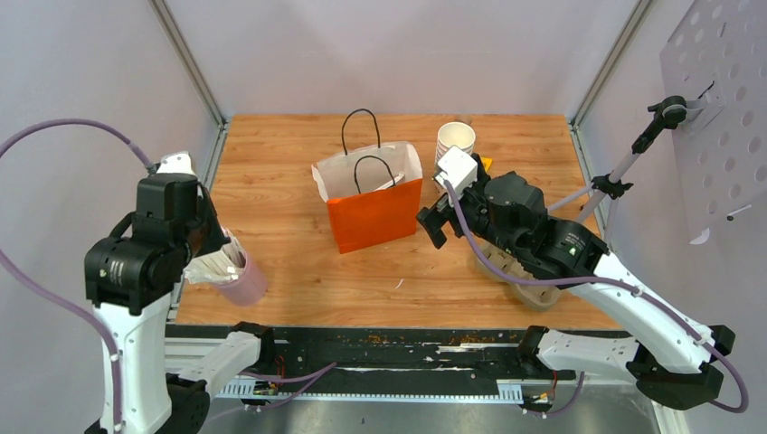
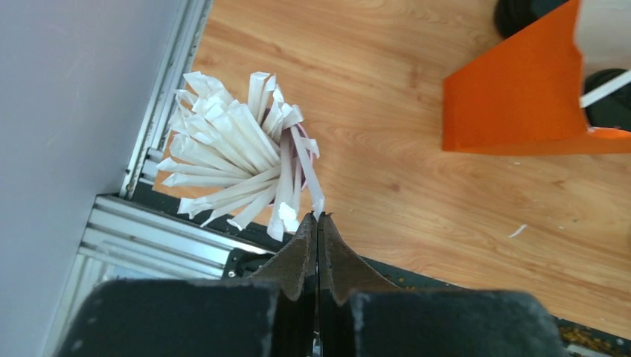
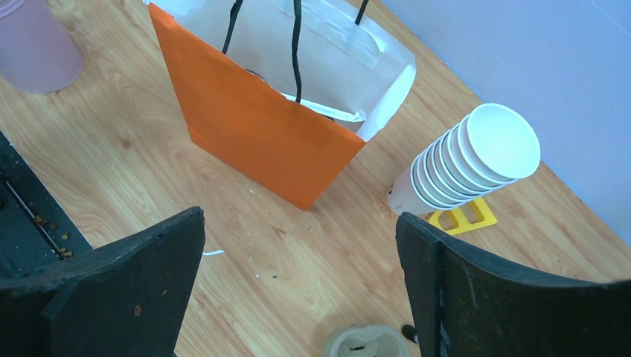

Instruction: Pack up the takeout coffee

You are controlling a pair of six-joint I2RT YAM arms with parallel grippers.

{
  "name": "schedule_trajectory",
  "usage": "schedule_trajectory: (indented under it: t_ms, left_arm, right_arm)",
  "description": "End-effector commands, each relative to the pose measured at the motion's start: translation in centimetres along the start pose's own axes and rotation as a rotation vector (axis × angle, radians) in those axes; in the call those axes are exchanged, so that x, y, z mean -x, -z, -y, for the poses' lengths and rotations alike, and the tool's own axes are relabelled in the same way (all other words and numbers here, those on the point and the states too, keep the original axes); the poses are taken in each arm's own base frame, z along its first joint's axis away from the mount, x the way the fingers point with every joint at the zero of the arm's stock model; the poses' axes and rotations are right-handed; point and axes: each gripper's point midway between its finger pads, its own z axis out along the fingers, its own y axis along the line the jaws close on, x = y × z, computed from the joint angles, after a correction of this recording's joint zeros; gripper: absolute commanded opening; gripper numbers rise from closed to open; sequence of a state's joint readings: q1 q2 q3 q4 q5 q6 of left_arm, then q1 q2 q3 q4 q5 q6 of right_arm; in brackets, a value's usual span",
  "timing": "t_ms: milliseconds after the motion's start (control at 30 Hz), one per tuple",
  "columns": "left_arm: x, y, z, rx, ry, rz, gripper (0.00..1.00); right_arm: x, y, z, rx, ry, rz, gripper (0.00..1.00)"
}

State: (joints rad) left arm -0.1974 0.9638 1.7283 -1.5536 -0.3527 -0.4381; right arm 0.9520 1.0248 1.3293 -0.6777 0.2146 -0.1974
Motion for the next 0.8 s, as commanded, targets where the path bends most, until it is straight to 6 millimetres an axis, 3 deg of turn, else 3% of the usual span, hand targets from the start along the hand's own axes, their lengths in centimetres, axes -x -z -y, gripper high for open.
schedule_trajectory:
  t_ms: [0, 200, 333, 500, 767]
  left_arm:
    - [0.7, 2.3, 0.9, -0.092, 0.048, 0.032, 0.00]
    - [5.0, 5.1, 2.2, -0.186, 0.136, 0.183, 0.00]
    - [6.4, 6.4, 3.8, -0.283, 0.192, 0.220, 0.00]
    - [8.7, 7.8, 5.9, -0.418, 0.231, 0.311, 0.00]
    - [12.7, 9.0, 11.3, -0.702, 0.270, 0.416, 0.00]
  right_arm:
    - [2.6, 1.2, 1.5, -0.047, 0.019, 0.062, 1.00]
    - [3.8, 2.1, 1.9, -0.058, 0.001, 0.099, 1.00]
    - [5.2, 3.0, 2.8, -0.087, 0.000, 0.124, 1.00]
    - [5.3, 3.5, 4.5, -0.179, -0.021, 0.114, 1.00]
    - [6.2, 3.7, 4.7, -0.187, -0.067, 0.134, 1.00]
